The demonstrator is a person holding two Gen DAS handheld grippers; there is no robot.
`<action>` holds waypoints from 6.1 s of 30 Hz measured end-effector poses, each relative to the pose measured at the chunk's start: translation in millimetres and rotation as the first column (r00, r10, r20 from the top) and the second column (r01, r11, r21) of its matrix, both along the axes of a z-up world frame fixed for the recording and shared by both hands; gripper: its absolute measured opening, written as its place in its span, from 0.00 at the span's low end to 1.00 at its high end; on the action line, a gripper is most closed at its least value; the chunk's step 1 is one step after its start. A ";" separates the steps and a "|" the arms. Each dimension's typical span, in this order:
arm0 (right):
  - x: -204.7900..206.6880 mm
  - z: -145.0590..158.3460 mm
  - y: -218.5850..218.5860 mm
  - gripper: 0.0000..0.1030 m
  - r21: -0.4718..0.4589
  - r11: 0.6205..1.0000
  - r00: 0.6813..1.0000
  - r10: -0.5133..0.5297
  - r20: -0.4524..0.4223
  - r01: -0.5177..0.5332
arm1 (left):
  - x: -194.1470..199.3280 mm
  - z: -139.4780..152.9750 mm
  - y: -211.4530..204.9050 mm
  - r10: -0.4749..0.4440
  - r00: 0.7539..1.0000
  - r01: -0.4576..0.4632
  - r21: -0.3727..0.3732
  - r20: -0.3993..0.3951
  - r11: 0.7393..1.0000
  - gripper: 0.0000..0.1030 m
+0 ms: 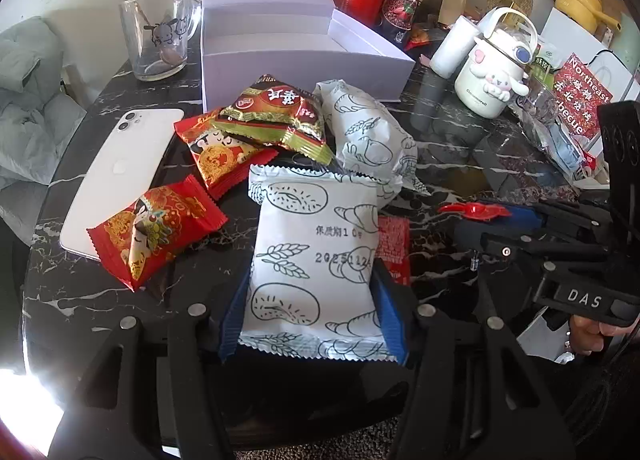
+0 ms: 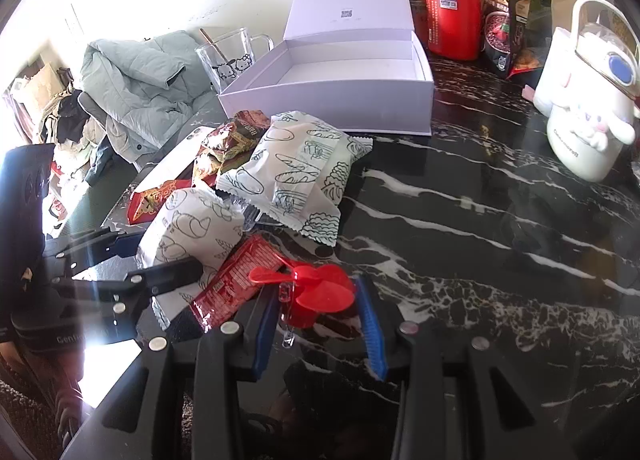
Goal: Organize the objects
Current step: 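Carry the white packet and red fan into the open lavender box, then open the left gripper releasing the packet while the right releases the fan, then withdraw both open grippers from the lavender box back over the table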
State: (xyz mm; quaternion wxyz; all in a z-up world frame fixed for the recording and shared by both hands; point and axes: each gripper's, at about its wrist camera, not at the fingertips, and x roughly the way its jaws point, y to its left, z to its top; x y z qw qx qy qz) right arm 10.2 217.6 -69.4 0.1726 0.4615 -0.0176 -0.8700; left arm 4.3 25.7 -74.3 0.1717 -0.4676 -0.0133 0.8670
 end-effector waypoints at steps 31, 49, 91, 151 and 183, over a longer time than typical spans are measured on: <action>-19.8 85.8 -2.5 0.37 0.035 0.995 0.965 0.101 -0.241 -0.096 | -6.0 90.1 8.8 -0.040 0.977 0.039 -0.012 -0.211 0.999 0.53; -76.4 90.1 2.2 0.37 0.056 0.993 0.963 0.118 -0.244 -0.108 | -58.8 96.6 25.3 -0.077 0.979 0.070 -0.041 -0.191 0.997 0.53; -244.1 82.9 -1.3 0.37 0.095 0.990 0.968 0.121 -0.220 -0.103 | -233.5 79.6 28.6 -0.076 0.988 0.057 -0.136 -0.133 0.989 0.53; -346.2 41.6 -10.9 0.51 0.142 0.987 0.992 0.089 -0.087 -0.076 | -315.7 33.7 40.9 0.057 0.998 -0.061 -0.282 -0.024 0.958 0.54; -283.9 122.7 4.1 0.54 0.161 0.986 0.971 0.007 -0.240 0.033 | -260.7 113.2 30.9 0.099 0.976 -0.141 -0.219 -0.193 0.965 0.69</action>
